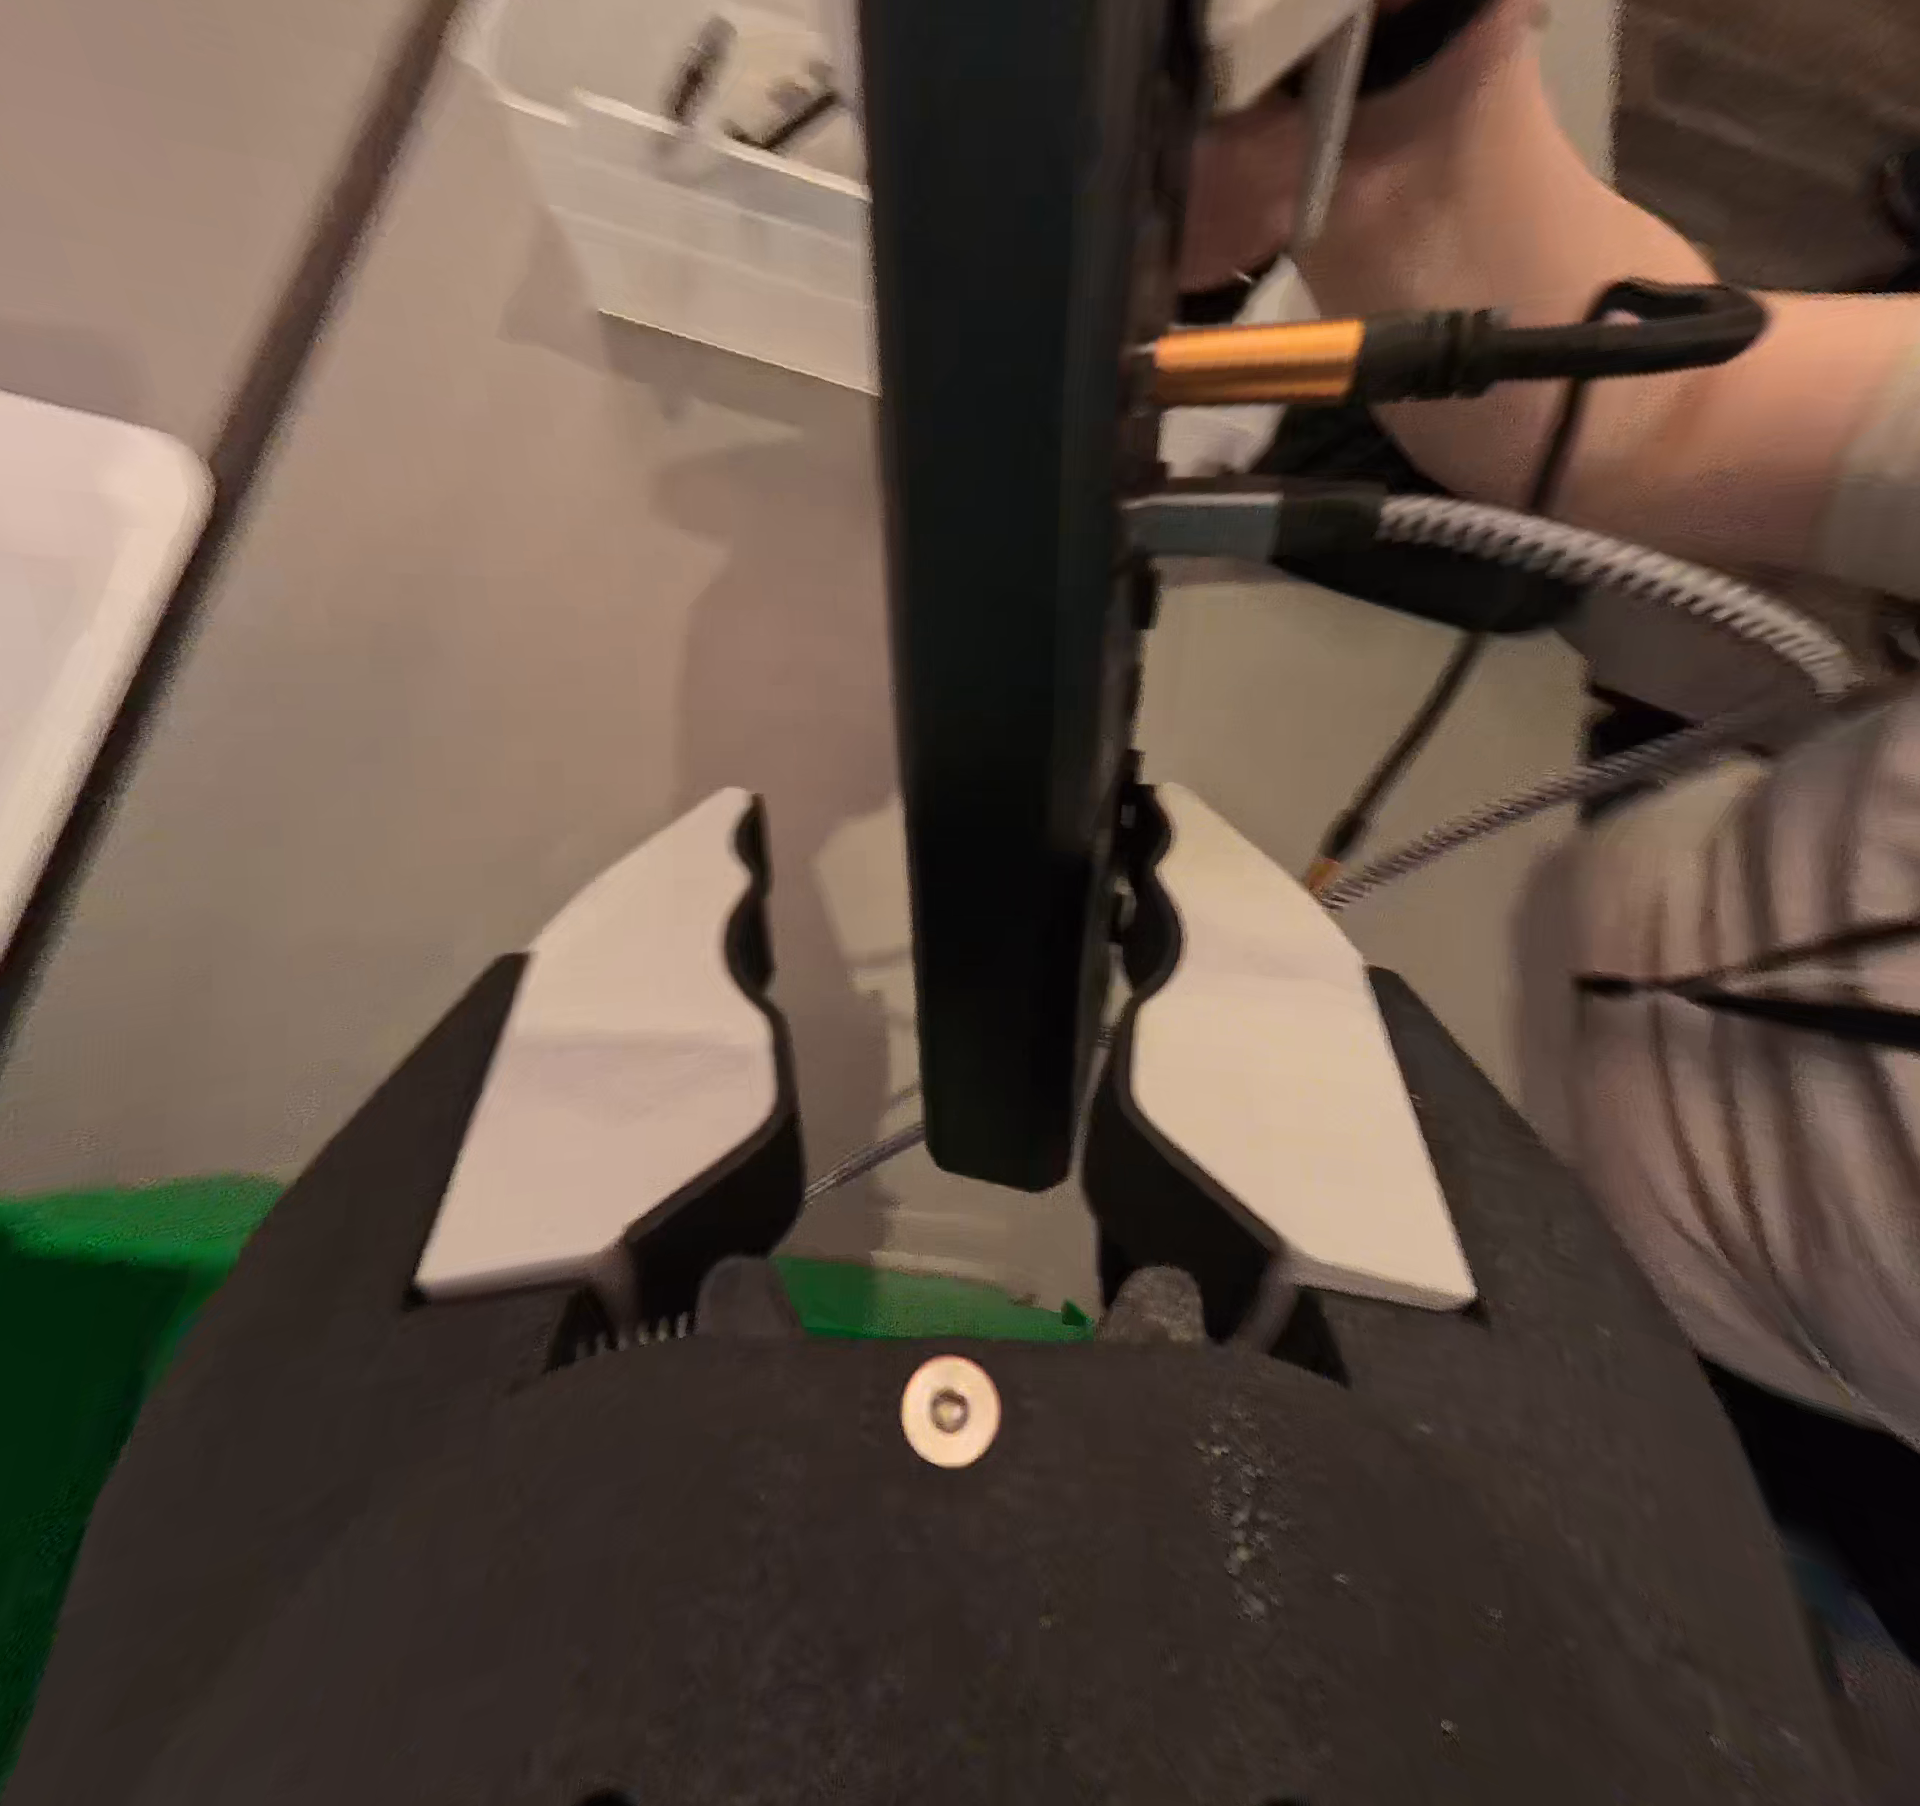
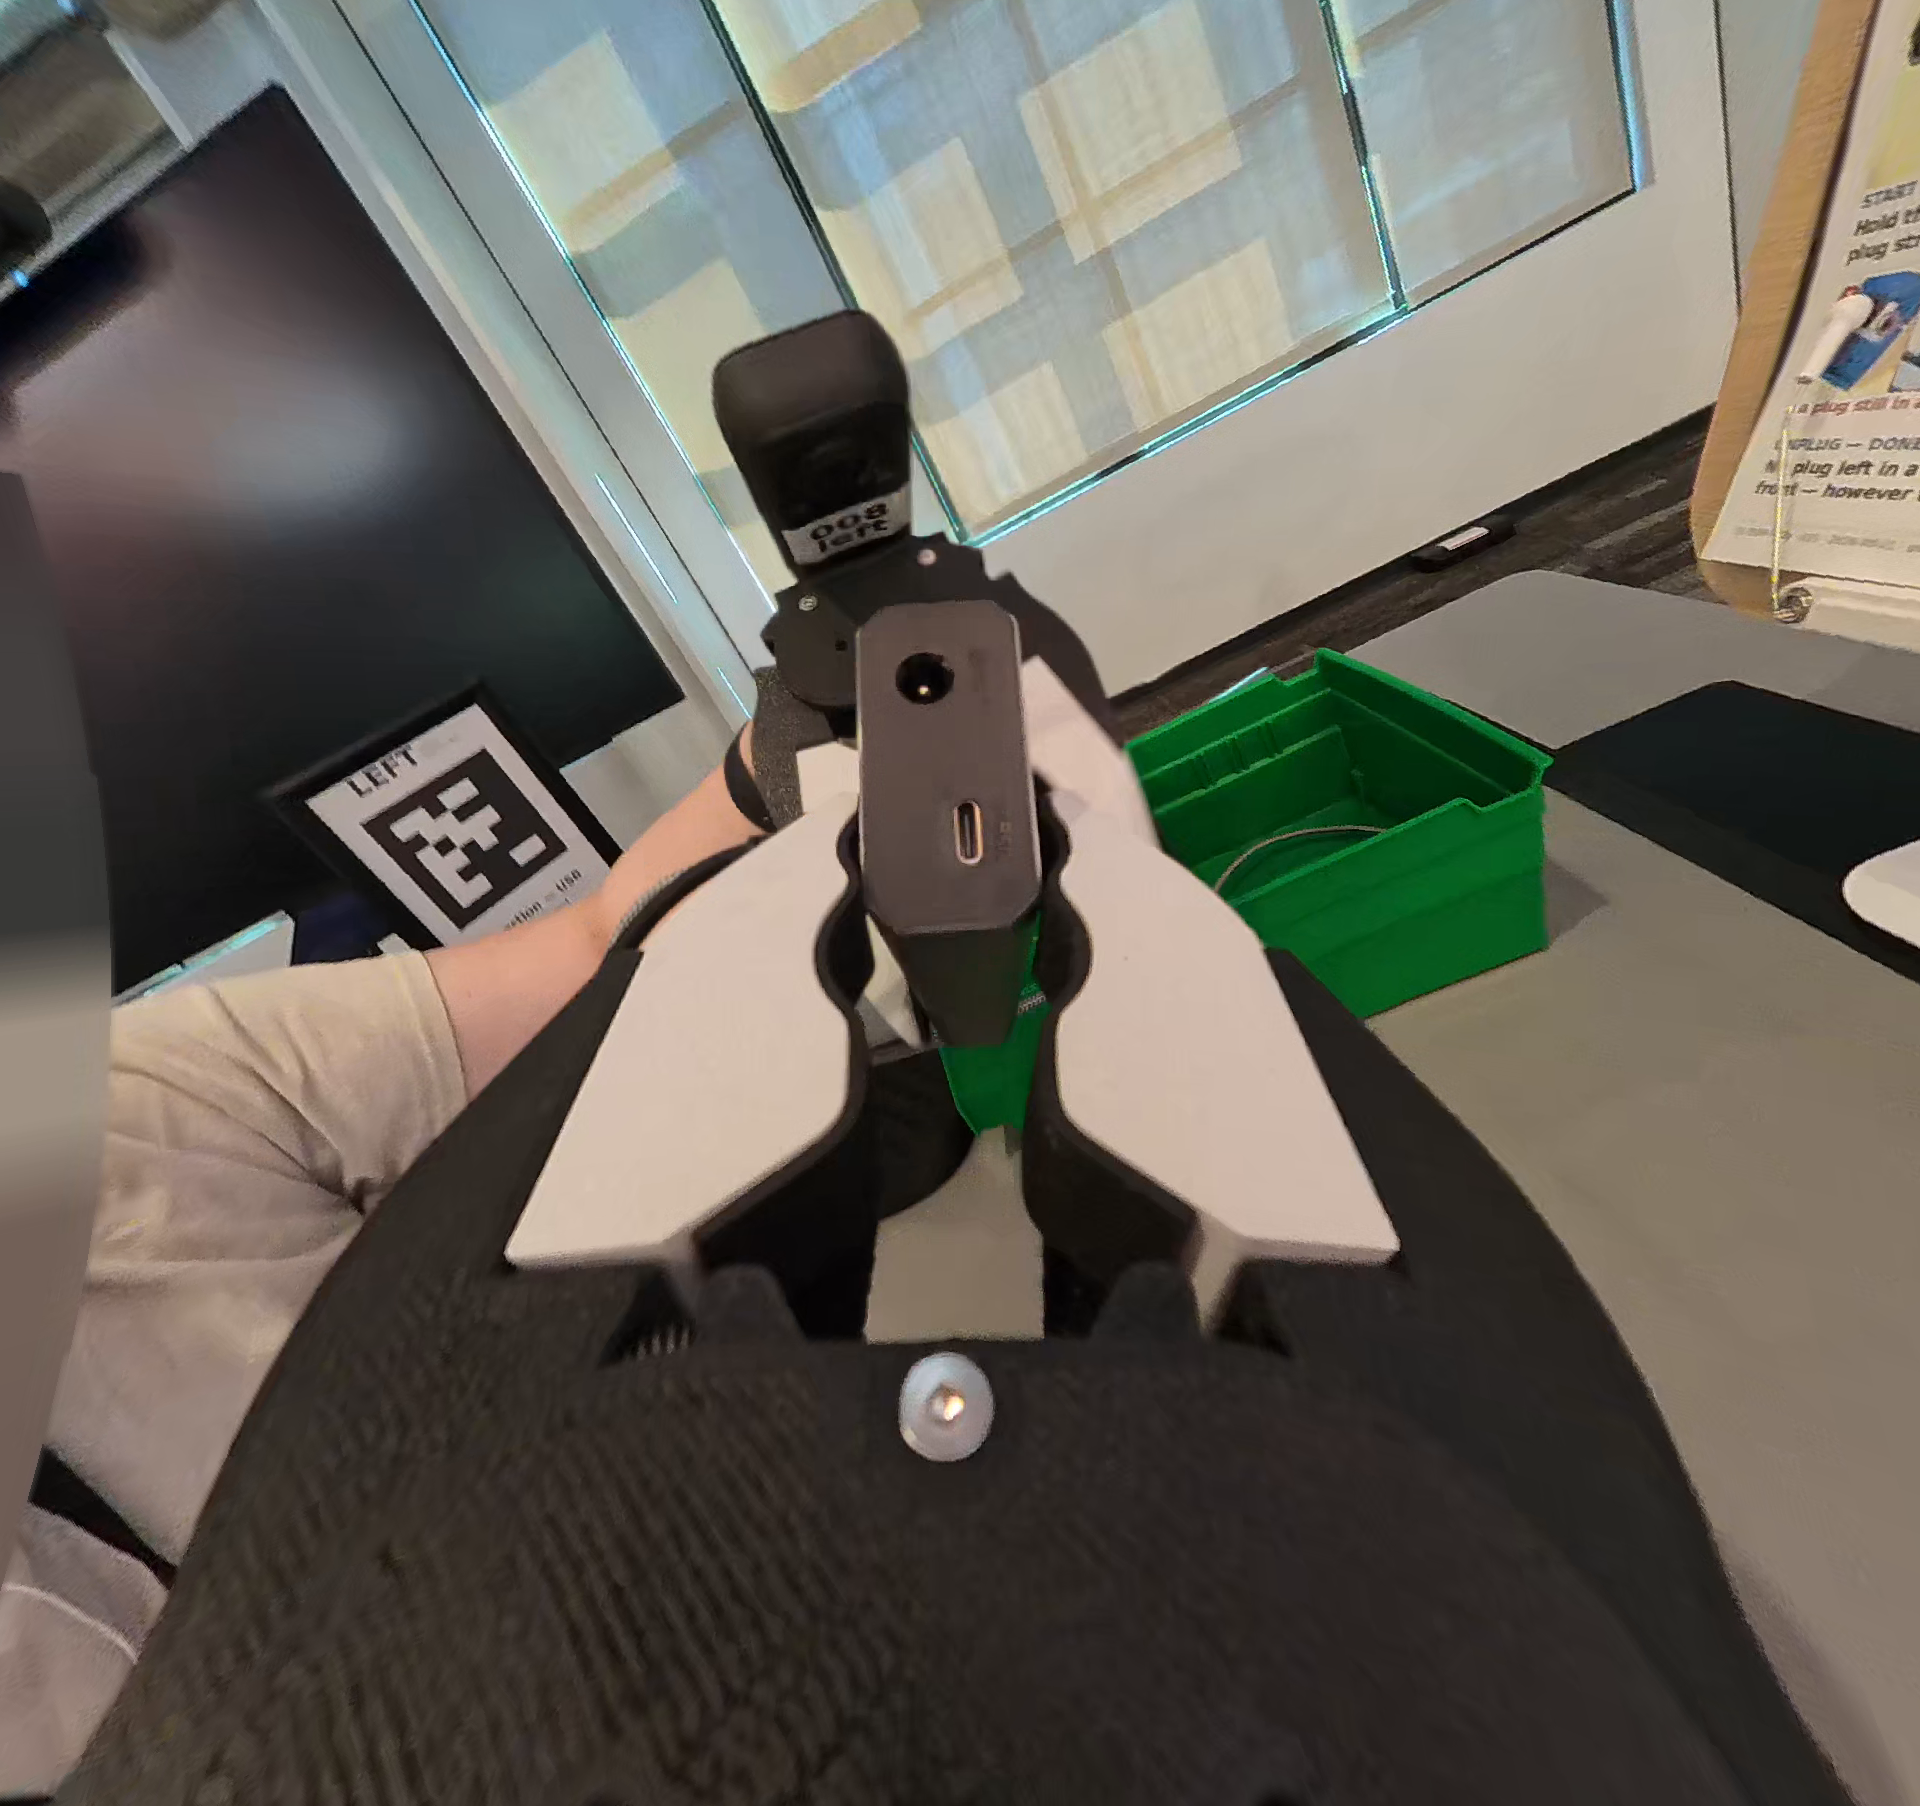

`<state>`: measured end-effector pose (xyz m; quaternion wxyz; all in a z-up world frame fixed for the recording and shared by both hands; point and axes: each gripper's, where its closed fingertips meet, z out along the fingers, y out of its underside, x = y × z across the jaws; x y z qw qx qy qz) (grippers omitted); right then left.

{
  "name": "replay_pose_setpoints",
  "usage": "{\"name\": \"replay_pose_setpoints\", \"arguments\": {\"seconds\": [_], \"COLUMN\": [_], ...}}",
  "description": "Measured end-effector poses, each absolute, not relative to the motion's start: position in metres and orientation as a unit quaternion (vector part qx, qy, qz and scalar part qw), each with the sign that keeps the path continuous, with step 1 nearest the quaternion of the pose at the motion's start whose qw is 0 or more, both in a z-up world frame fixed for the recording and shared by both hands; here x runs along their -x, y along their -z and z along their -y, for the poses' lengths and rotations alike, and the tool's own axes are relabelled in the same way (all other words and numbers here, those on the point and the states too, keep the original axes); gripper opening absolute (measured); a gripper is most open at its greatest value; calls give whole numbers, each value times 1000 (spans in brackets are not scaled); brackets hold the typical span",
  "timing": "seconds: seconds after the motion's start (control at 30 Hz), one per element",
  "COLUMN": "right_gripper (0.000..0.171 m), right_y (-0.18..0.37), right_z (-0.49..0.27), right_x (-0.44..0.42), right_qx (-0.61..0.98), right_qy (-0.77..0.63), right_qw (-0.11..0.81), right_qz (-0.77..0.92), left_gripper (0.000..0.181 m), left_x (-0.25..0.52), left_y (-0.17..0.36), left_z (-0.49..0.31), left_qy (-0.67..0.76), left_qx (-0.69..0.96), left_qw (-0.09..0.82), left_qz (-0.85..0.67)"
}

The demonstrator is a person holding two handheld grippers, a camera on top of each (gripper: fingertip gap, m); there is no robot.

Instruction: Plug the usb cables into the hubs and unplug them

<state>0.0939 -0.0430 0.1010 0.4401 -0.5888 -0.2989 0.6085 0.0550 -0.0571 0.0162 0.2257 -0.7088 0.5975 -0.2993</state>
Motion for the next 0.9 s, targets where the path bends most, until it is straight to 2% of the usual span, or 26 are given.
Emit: {"name": "replay_pose_setpoints", "arguments": {"seconds": [0.07,0.1,0.2,0.3,0.47,0.6,0.73,0.9], "right_gripper": [29,29,31,43,38,36,36,35], "right_y": [-100,-100,-114,-130,-132,-107,-61,-57], "right_z": [47,49,47,33,4,2,8,25], "right_x": [-91,-90,-93,-112,-153,-127,-78,-51], "right_qx": [584,577,545,526,536,575,653,642], "right_qy": [-597,-588,-569,-566,-505,-478,-438,-425], "right_qw": [446,457,521,578,655,626,544,545], "right_qz": [321,336,328,262,170,220,292,332], "left_gripper": [33,31,30,30,30,30,30,30], "left_x": [-61,-64,-74,-66,-33,-2,16,40], "left_y": [-7,-3,-9,-28,-80,-104,-110,-127], "left_z": [76,79,68,50,33,23,16,12], "left_qy": [327,324,318,305,340,347,432,533], "left_qx": [692,693,683,682,671,661,641,594], "left_qw": [162,149,213,282,399,479,479,478], "left_qz": [-623,-627,-622,-602,-524,-462,-416,-365]}}
